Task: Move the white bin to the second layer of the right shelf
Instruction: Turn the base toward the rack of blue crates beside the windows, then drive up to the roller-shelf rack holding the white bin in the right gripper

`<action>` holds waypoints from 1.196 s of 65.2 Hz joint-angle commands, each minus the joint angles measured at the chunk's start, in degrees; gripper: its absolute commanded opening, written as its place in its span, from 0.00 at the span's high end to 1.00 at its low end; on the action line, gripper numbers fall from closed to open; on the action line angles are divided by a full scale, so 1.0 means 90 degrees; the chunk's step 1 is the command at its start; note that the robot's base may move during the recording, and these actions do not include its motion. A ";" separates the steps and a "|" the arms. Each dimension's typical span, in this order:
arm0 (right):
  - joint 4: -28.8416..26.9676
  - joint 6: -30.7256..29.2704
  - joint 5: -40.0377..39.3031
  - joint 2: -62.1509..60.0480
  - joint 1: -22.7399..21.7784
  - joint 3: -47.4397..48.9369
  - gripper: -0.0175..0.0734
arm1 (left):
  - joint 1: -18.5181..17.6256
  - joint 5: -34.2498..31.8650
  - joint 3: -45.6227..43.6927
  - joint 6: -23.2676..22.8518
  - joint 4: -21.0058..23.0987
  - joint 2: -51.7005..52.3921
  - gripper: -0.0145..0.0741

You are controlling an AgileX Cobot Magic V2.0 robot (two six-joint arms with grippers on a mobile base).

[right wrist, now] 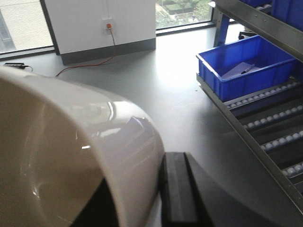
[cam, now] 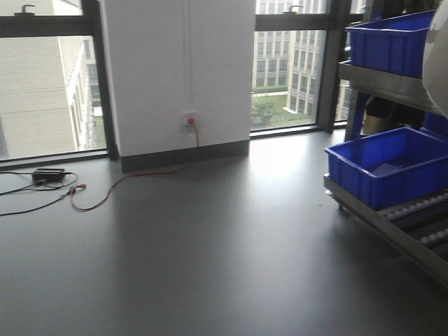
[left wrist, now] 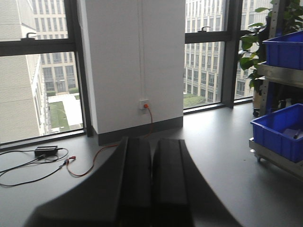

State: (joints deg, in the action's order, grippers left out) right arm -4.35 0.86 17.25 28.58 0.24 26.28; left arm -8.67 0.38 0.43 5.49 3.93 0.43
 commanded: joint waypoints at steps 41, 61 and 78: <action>0.0003 -0.0034 -0.0695 -0.0003 -0.0039 0.0199 0.78 | -0.0013 -0.0555 0.0212 -0.0047 0.0032 0.0084 0.74; 0.0003 -0.0034 -0.0695 -0.0003 -0.0039 0.0199 0.78 | -0.0013 -0.0555 0.0212 -0.0047 0.0032 0.0084 0.74; 0.0003 -0.0034 -0.0695 -0.0003 -0.0039 0.0199 0.78 | -0.0013 -0.0555 0.0212 -0.0047 0.0032 0.0084 0.74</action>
State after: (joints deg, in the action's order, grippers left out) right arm -4.35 0.86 17.25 28.58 0.16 26.28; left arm -8.67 0.38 0.43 5.49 3.93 0.43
